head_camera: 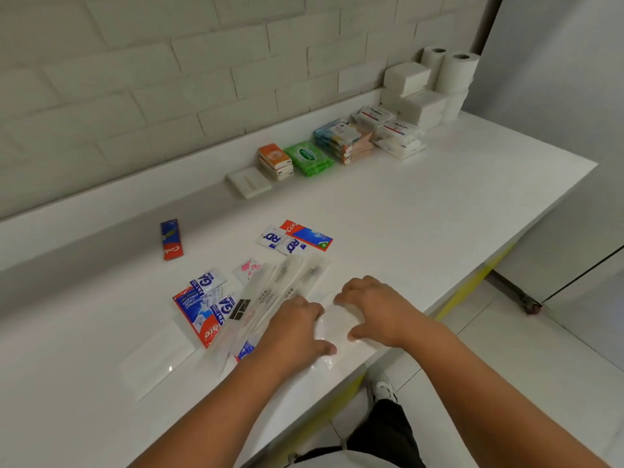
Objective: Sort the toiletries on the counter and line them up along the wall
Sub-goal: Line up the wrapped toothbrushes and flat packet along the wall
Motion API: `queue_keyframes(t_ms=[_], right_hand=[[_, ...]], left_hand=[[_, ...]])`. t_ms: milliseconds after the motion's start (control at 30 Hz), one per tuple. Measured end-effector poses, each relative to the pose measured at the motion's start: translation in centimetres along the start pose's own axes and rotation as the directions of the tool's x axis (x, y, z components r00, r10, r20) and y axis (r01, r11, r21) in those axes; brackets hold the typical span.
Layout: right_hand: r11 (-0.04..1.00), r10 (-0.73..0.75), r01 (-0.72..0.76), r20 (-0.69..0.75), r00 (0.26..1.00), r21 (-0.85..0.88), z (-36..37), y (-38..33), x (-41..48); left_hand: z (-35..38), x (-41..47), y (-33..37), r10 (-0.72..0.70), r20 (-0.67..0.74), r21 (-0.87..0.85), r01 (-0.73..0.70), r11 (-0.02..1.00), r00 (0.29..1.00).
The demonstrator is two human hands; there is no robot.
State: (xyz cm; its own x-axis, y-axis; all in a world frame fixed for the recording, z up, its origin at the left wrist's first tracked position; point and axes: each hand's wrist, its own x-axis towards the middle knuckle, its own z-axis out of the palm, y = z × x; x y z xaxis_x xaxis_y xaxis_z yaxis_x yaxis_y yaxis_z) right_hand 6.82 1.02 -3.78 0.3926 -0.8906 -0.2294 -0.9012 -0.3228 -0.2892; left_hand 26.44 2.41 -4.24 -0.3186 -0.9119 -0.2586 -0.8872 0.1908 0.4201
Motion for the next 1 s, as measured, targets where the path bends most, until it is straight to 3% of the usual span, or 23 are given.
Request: queue_keyframes(t_ms=[200, 300, 467, 633, 800, 900, 1000], right_hand=[[0.999, 0.022, -0.019, -0.064, 0.998, 0.050, -0.1, -0.2, 0.1], [0.992, 0.031, -0.018, -0.104, 0.994, 0.126, -0.7, 0.1, 0.3], [0.955, 0.065, -0.027, -0.121, 0.990, 0.297, -2.9, 0.2, 1.4], [0.921, 0.107, -0.064, -0.092, 0.990, 0.384, -5.1, -0.2, 3.7], [0.900, 0.097, -0.051, -0.087, 0.991, 0.433, -6.7, -0.5, 7.0], [0.849, 0.095, -0.035, -0.087, 0.992, 0.527, -7.3, -0.7, 9.2], [0.736, 0.142, -0.028, -0.115, 0.983, 0.677, -8.1, -0.8, 11.3]], left_hand=[[-1.5, 0.7, 0.5, -0.043, 0.007, -0.097, 0.044, 0.994, 0.999], [-2.6, 1.1, 0.4, -0.029, -0.038, -0.228, 0.020, 0.973, 0.999], [-5.6, 2.3, -0.1, -0.080, -0.173, -0.448, -0.006, 0.894, 0.982], [-9.0, 4.3, -0.4, -0.191, -0.234, -0.667, -0.014, 0.745, 0.953], [-11.9, 6.0, -0.9, -0.215, -0.324, -0.693, -0.076, 0.717, 0.921], [-13.4, 6.7, -1.3, -0.247, -0.376, -0.726, -0.118, 0.678, 0.893], [-14.5, 8.2, -2.4, -0.345, -0.457, -0.743, -0.138, 0.655, 0.820]])
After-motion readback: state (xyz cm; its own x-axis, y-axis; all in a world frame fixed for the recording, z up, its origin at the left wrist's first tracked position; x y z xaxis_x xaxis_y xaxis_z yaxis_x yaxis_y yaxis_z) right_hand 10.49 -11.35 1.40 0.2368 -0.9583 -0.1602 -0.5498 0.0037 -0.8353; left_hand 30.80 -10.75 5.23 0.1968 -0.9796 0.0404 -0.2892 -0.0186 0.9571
